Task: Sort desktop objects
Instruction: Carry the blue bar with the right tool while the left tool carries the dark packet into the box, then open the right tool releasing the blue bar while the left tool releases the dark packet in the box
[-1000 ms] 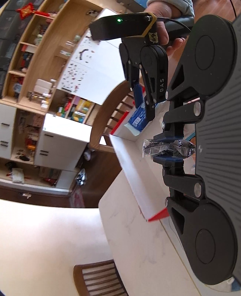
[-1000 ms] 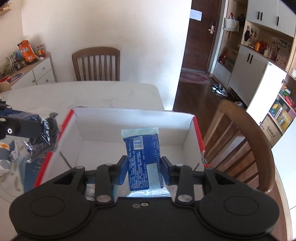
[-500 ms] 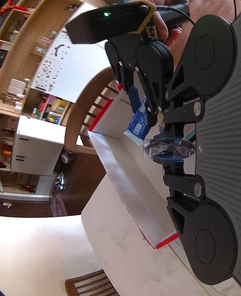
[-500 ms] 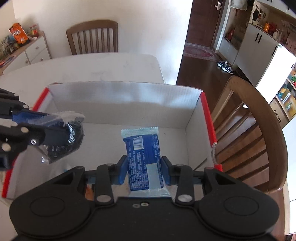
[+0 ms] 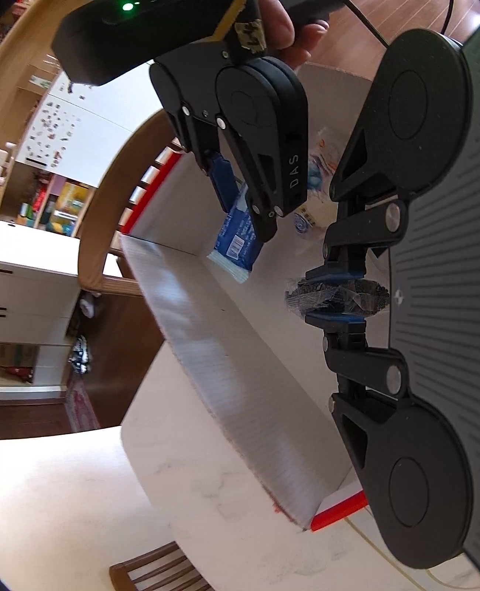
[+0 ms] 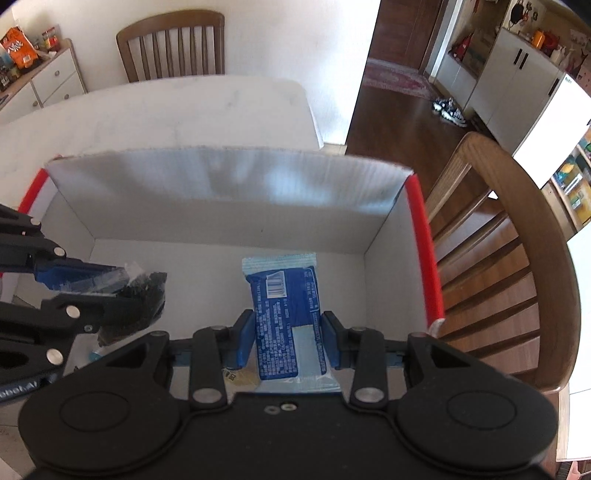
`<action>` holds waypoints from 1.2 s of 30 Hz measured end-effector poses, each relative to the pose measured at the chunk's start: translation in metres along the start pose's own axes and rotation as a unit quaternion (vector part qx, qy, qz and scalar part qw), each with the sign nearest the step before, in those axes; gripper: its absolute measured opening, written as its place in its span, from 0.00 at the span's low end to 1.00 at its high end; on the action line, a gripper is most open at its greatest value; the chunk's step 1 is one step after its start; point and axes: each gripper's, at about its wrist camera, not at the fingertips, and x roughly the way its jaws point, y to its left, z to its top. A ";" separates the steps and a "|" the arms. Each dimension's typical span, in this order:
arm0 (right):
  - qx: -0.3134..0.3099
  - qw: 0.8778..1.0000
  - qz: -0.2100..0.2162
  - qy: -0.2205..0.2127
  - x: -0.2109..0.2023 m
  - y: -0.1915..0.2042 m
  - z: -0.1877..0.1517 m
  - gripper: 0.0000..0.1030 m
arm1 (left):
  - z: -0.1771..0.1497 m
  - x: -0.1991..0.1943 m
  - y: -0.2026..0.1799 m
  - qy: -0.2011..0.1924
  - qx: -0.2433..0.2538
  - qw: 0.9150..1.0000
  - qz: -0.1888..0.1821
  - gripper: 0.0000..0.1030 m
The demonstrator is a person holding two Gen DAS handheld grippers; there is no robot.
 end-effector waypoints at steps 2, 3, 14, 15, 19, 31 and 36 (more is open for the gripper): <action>-0.001 1.000 -0.003 0.008 0.004 0.001 -0.002 0.36 | 0.000 0.004 -0.002 0.009 0.005 1.000 0.001 0.15; -0.001 1.000 -0.003 0.011 0.006 0.001 -0.003 0.36 | -0.001 0.006 -0.002 0.014 0.006 1.000 0.002 0.15; -0.011 1.000 0.000 0.024 0.014 0.004 -0.005 0.39 | -0.008 0.012 0.000 0.051 0.012 0.999 0.001 0.15; -0.011 1.000 0.000 0.024 0.014 0.004 -0.004 0.39 | -0.008 0.011 0.000 0.052 0.014 0.999 -0.003 0.15; -0.016 1.000 -0.001 0.023 0.011 0.004 -0.004 0.40 | -0.005 0.012 0.000 0.053 0.019 0.998 0.002 0.15; -0.016 1.000 0.004 -0.001 -0.013 0.001 -0.006 0.52 | -0.009 -0.007 -0.001 0.026 0.009 0.999 -0.015 0.16; -0.022 1.000 0.011 -0.013 -0.027 0.001 -0.010 0.54 | -0.013 -0.021 -0.001 0.010 0.002 1.000 -0.024 0.16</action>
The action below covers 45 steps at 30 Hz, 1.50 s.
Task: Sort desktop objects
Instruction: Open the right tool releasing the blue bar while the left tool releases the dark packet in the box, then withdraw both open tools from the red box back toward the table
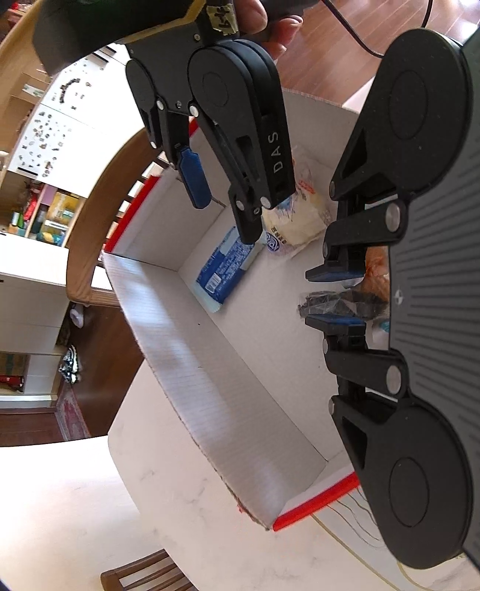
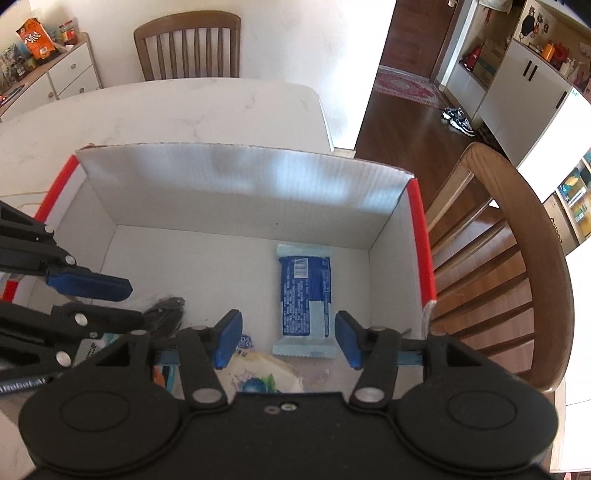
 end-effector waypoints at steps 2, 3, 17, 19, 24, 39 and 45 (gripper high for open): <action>-0.002 1.000 0.006 -0.004 -0.006 0.001 -0.002 0.54 | -0.002 -0.007 0.000 -0.005 -0.005 1.000 -0.004 0.16; -0.003 1.000 0.008 -0.007 -0.009 0.001 -0.003 0.54 | -0.002 -0.010 -0.001 -0.008 -0.007 1.000 -0.008 0.16; 0.017 0.997 0.060 -0.039 -0.051 0.016 -0.027 0.58 | -0.031 -0.051 -0.011 -0.045 0.009 0.999 -0.023 0.16; 0.019 0.997 0.060 -0.042 -0.056 0.017 -0.029 0.59 | -0.035 -0.054 -0.010 -0.047 0.006 0.999 -0.026 0.17; 0.026 0.996 0.063 -0.053 -0.066 0.020 -0.037 0.62 | -0.043 -0.063 -0.005 -0.063 0.001 0.998 -0.027 0.78; 0.041 0.991 0.075 -0.099 -0.096 0.042 -0.055 0.87 | -0.066 -0.088 0.007 -0.084 -0.011 0.996 -0.032 0.83; 0.048 0.988 0.084 -0.121 -0.110 0.062 -0.061 0.91 | -0.081 -0.106 0.014 -0.103 -0.010 0.994 -0.027 0.83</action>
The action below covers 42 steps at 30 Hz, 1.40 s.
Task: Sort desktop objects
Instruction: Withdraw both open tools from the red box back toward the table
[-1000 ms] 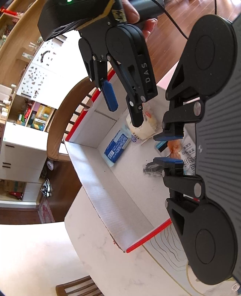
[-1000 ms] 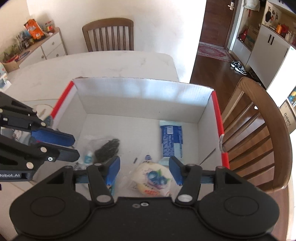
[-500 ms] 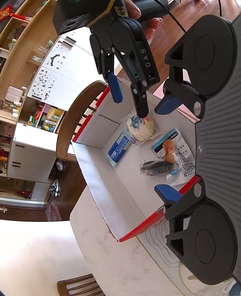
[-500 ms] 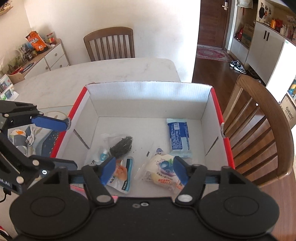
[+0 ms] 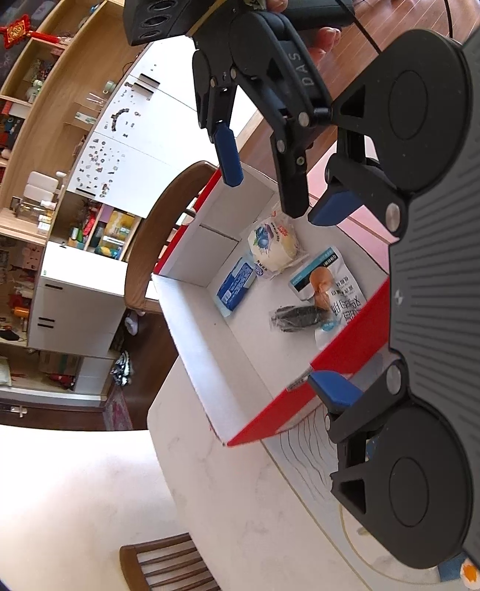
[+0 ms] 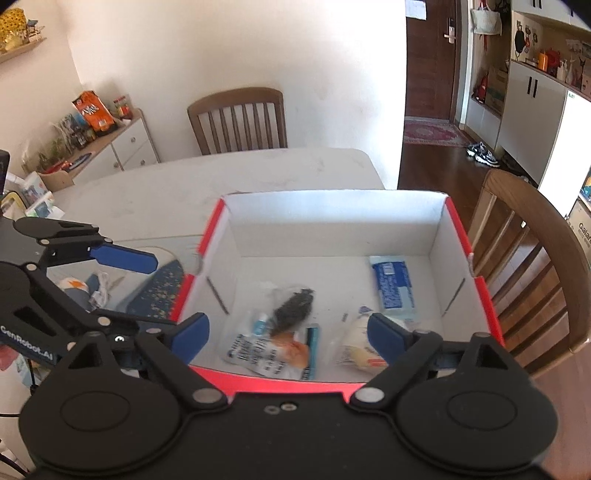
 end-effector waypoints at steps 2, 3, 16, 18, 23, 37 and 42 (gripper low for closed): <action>0.002 1.000 0.001 -0.005 -0.003 0.008 -0.001 0.92 | -0.004 -0.008 0.003 -0.006 -0.001 1.000 -0.001 0.85; 0.003 1.000 0.001 -0.007 -0.005 0.012 -0.002 0.92 | -0.006 -0.012 0.004 -0.010 0.000 1.000 0.001 0.85; 0.016 0.999 -0.008 -0.029 -0.023 0.071 -0.015 0.93 | -0.050 -0.069 0.037 -0.072 -0.013 0.997 0.028 1.00; 0.014 0.999 -0.010 -0.030 -0.024 0.082 -0.018 0.93 | -0.059 -0.081 0.042 -0.084 -0.011 0.996 0.029 1.00; 0.007 1.000 -0.011 -0.029 -0.021 0.112 -0.021 0.93 | -0.078 -0.108 0.055 -0.100 -0.014 0.994 0.038 1.00; -0.044 0.998 -0.006 -0.051 -0.006 0.202 -0.028 0.93 | -0.129 -0.176 0.103 -0.117 -0.056 0.990 0.062 1.00; -0.068 0.997 -0.001 -0.046 0.005 0.235 -0.032 0.93 | -0.151 -0.195 0.127 -0.117 -0.099 0.986 0.070 1.00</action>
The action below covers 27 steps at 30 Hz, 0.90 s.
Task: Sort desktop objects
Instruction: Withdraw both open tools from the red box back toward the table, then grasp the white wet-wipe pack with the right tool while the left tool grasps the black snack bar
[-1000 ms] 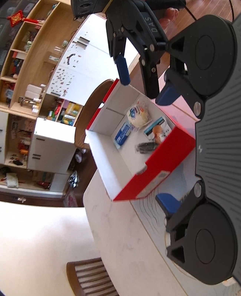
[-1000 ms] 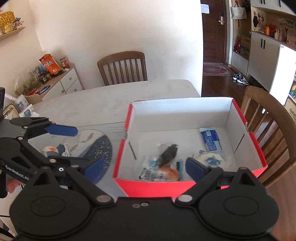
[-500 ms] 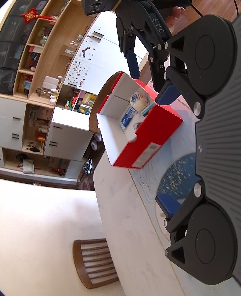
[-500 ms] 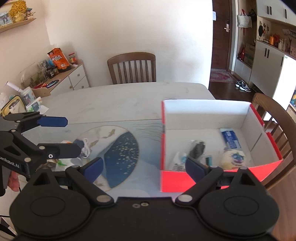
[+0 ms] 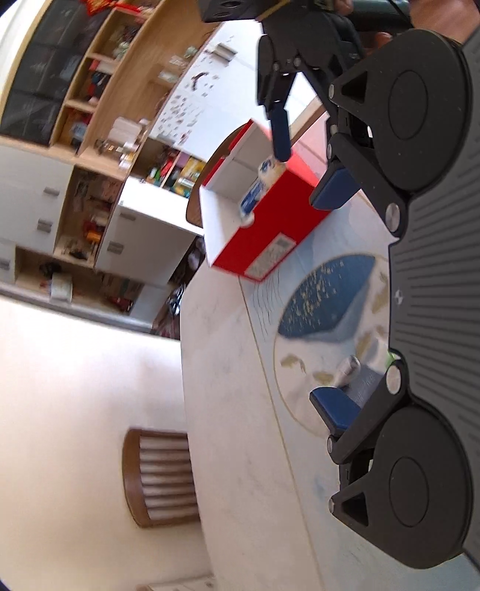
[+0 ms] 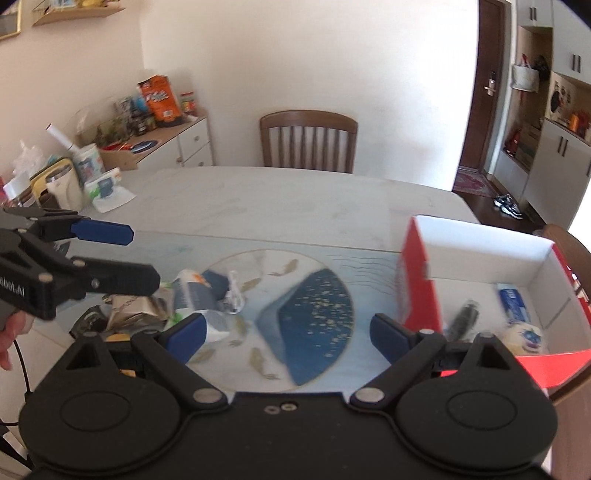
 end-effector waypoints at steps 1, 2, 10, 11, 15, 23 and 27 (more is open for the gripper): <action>-0.001 1.000 0.002 0.001 0.003 0.006 0.000 0.93 | -0.003 -0.005 0.005 -0.003 -0.005 1.000 0.010 1.00; -0.003 1.000 0.003 0.000 0.005 0.013 -0.001 0.93 | -0.007 -0.008 0.011 -0.005 -0.011 1.000 0.024 1.00; -0.001 1.000 0.009 0.003 0.023 0.048 -0.007 0.91 | -0.036 -0.034 0.051 -0.019 -0.023 0.996 0.082 1.00; -0.002 1.000 0.008 0.003 0.025 0.052 -0.007 0.91 | -0.039 -0.036 0.056 -0.016 -0.026 0.996 0.086 1.00; -0.008 1.000 0.002 0.004 0.034 0.064 -0.008 0.91 | -0.053 -0.043 0.070 -0.002 -0.023 0.996 0.089 1.00; -0.018 1.000 -0.004 0.018 0.054 0.083 -0.013 0.91 | -0.083 -0.047 0.088 0.027 -0.022 0.996 0.087 1.00; -0.028 0.999 -0.006 0.023 0.064 0.091 -0.012 0.88 | -0.093 -0.045 0.096 0.037 -0.025 0.995 0.095 1.00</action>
